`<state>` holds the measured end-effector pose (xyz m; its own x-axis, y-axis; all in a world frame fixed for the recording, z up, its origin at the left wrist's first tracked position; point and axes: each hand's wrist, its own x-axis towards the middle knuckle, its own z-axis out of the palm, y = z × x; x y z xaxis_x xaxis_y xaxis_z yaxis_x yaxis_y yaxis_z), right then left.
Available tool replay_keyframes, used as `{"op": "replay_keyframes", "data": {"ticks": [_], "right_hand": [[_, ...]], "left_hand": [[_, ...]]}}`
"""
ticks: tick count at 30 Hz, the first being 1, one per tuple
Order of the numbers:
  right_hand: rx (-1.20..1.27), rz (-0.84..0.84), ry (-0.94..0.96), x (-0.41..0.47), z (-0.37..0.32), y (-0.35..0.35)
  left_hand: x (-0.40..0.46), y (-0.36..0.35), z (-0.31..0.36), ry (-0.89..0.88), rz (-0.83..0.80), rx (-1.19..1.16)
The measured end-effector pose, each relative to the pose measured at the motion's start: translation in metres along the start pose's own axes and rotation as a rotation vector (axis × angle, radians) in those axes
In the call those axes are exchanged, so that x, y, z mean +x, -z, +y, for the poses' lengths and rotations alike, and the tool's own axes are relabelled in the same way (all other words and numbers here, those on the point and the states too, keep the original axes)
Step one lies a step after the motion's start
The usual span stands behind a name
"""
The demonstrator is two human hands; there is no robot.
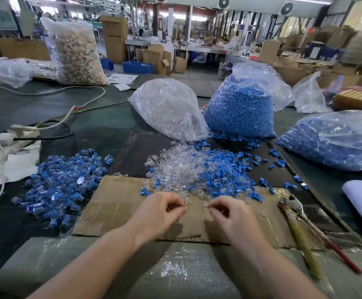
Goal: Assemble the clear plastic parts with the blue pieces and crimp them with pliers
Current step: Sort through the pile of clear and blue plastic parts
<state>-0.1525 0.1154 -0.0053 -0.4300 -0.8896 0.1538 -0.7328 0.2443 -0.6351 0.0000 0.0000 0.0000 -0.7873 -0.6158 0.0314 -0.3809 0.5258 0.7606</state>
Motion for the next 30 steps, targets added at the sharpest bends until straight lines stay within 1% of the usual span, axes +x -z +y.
{"op": "replay_keyframes", "data": {"ticks": [3,9,15,20,24,30], "right_hand": [[-0.063,0.142,-0.057,0.024,0.005,-0.005],[-0.172,0.287,-0.064,0.043,0.010,-0.022],[-0.186,0.375,-0.056,0.054,0.015,-0.035],[-0.174,0.404,-0.048,0.059,0.018,-0.039],[-0.142,0.373,-0.079,0.062,0.023,-0.040],[-0.135,0.386,-0.073,0.061,0.024,-0.041]], "left_hand": [[0.025,-0.006,-0.007,0.071,0.168,0.004],[0.048,-0.026,-0.017,0.103,0.349,-0.044],[0.059,-0.037,-0.017,0.095,0.496,-0.138],[0.066,-0.038,-0.022,0.075,0.542,-0.091],[0.068,-0.037,-0.020,0.060,0.532,-0.094],[0.064,-0.035,-0.021,0.013,0.600,-0.125]]}}
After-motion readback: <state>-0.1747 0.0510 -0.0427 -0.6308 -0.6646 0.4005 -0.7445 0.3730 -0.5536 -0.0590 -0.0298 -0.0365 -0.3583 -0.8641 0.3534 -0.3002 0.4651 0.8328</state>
